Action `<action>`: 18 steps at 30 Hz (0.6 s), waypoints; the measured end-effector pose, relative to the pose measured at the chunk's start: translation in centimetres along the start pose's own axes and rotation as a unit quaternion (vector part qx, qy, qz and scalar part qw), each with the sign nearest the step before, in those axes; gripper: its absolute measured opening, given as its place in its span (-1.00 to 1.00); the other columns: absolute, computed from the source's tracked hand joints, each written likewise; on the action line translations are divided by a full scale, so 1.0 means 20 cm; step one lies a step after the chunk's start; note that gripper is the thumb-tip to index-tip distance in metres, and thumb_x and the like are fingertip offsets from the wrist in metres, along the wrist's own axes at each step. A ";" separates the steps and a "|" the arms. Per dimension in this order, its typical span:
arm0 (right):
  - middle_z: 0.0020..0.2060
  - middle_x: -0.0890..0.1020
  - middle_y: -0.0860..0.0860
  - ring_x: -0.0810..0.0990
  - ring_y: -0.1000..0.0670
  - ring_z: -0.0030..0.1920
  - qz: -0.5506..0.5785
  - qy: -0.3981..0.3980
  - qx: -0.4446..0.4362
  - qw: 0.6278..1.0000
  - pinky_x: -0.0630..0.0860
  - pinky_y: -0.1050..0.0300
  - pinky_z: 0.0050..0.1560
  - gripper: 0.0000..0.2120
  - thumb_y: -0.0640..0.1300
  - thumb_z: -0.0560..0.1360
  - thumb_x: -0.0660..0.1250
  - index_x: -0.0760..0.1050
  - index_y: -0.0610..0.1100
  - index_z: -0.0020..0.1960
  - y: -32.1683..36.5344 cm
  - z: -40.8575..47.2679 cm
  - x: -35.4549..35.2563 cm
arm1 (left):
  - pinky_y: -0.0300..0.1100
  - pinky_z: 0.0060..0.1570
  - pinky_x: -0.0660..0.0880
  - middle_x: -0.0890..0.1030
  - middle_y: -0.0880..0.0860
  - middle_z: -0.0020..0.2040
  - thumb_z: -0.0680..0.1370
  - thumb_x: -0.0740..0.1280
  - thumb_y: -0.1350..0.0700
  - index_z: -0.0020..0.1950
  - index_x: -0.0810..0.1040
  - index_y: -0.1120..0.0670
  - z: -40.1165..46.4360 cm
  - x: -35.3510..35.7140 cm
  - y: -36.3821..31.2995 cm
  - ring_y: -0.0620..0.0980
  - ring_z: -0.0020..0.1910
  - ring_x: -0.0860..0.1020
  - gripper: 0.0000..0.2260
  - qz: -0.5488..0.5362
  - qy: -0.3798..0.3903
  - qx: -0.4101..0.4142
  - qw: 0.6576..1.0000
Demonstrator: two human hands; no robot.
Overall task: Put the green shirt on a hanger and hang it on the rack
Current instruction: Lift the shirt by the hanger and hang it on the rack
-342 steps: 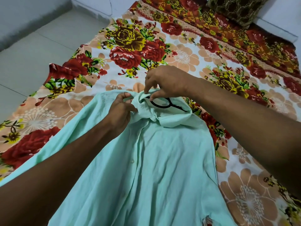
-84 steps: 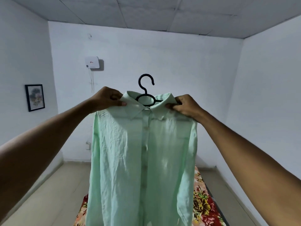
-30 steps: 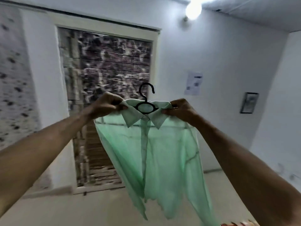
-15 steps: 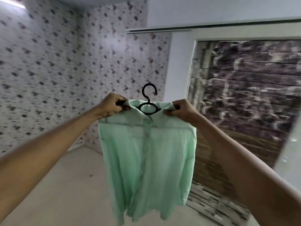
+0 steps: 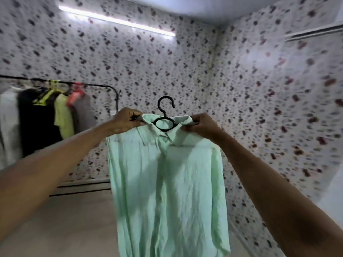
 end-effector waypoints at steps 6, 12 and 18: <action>-0.32 0.69 -0.03 0.59 0.02 -0.31 0.055 0.068 -0.031 0.996 0.51 0.10 -0.23 -0.82 -0.07 0.39 0.61 0.73 -0.15 -0.10 0.00 0.69 0.59 | -0.23 -0.21 0.42 0.68 0.23 -0.20 0.52 0.48 0.31 0.07 0.69 0.30 0.11 -0.38 0.64 -0.07 -0.24 0.52 -0.86 0.034 -0.051 -0.066 0.996; -0.40 0.60 0.03 0.47 0.08 -0.42 0.067 0.093 -0.052 0.992 0.35 0.27 -0.40 -0.83 -0.06 0.40 0.61 0.69 -0.14 -0.22 0.08 1.41 1.15 | -0.23 -0.20 0.39 0.57 -0.10 -0.37 0.55 0.46 0.29 0.03 0.67 0.30 0.33 -0.79 1.39 -0.20 -0.33 0.46 -0.90 0.048 -0.073 -0.113 0.990; -0.35 0.64 -0.02 0.49 0.04 -0.40 0.085 0.098 -0.067 0.989 0.41 0.18 -0.35 -0.82 -0.06 0.42 0.60 0.71 -0.17 -0.15 0.14 2.17 1.65 | -0.18 -0.17 0.35 0.56 0.11 -0.20 0.54 0.45 0.33 0.04 0.67 0.37 0.64 -1.23 2.04 -0.06 -0.18 0.43 -0.88 0.056 -0.117 -0.136 0.982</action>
Point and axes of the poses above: each hand's wrist, its own z-axis towards the middle knuckle, its own x-axis out of the palm, y = z × x, the point moved 8 cm from there along z, towards the middle knuckle
